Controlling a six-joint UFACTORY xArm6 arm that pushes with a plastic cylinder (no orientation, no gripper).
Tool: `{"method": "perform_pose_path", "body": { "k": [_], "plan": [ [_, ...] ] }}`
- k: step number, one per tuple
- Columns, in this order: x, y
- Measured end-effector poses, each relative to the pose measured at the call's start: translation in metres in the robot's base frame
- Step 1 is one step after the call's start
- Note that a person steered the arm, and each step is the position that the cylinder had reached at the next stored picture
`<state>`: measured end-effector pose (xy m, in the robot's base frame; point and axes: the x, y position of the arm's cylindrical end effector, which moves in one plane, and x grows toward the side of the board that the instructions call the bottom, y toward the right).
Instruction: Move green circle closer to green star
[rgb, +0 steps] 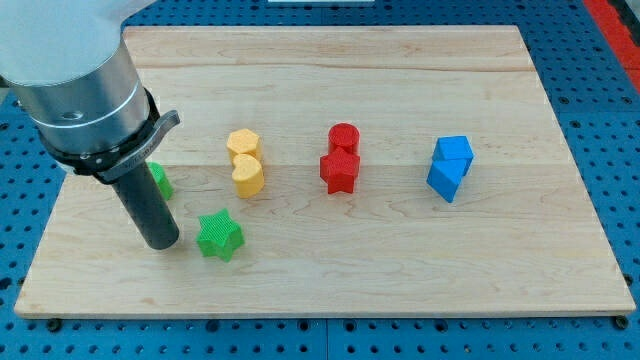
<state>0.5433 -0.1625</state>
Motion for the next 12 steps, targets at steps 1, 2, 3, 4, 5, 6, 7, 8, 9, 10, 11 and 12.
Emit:
{"method": "perform_pose_path", "body": {
  "k": [1,2,3,4,5,6,7,8,9,10,11,12],
  "plan": [
    [-0.003,0.028],
    [-0.007,0.044],
    [-0.007,0.094],
    [-0.007,0.119],
    [-0.004,0.072],
    [-0.004,0.003],
    [-0.005,-0.072],
    [-0.02,-0.123],
    [-0.066,-0.128],
    [-0.103,-0.121],
    [-0.101,-0.084],
    [-0.085,-0.045]
  ]
}}
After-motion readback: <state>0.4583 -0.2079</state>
